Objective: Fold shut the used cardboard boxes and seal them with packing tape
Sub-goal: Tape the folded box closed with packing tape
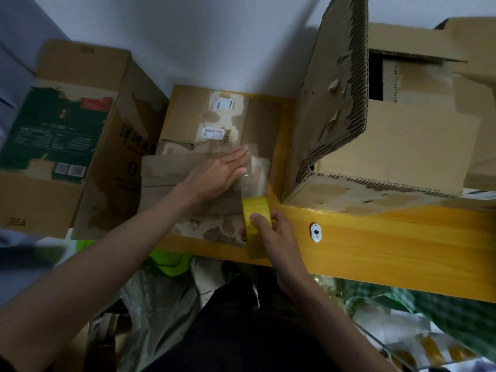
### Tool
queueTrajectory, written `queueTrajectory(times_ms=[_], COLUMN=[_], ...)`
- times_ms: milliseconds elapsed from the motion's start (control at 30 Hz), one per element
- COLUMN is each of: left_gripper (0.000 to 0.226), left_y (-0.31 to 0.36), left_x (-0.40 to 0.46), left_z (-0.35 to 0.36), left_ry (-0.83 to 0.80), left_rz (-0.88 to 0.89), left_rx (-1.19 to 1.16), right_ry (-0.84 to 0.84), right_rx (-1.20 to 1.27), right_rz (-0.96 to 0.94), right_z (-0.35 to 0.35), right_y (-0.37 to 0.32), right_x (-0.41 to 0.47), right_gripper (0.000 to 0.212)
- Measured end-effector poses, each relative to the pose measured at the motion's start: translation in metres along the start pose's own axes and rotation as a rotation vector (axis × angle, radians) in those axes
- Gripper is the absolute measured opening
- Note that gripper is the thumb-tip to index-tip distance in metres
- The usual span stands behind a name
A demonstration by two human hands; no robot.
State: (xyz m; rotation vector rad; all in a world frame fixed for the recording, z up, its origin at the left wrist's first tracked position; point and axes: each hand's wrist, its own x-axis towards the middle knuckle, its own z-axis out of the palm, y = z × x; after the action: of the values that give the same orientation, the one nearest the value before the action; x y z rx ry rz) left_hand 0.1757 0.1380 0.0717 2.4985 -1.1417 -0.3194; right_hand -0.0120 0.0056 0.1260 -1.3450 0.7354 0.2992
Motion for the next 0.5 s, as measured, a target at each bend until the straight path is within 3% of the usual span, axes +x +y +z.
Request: queueTrajectory(times_ms=[167, 333, 500], left_gripper=[0.058, 0.052, 0.051], left_y=[-0.006, -0.005, -0.002], left_x=[0.000, 0.001, 0.003], left_z=[0.008, 0.011, 0.011], left_ry=[-0.084, -0.079, -0.058], left_rz=[-0.004, -0.028, -0.054], left_rx=[0.042, 0.036, 0.037], right_ry=[-0.002, 0.055, 0.062], right_rx=[-0.039, -0.090, -0.099], right_rz=[-0.035, -0.046, -0.006], right_z=[-0.001, -0.004, -0.005], right_y=[-0.003, 0.002, 0.014], right_x=[0.001, -0.008, -0.015], right_gripper=[0.018, 0.045, 0.048])
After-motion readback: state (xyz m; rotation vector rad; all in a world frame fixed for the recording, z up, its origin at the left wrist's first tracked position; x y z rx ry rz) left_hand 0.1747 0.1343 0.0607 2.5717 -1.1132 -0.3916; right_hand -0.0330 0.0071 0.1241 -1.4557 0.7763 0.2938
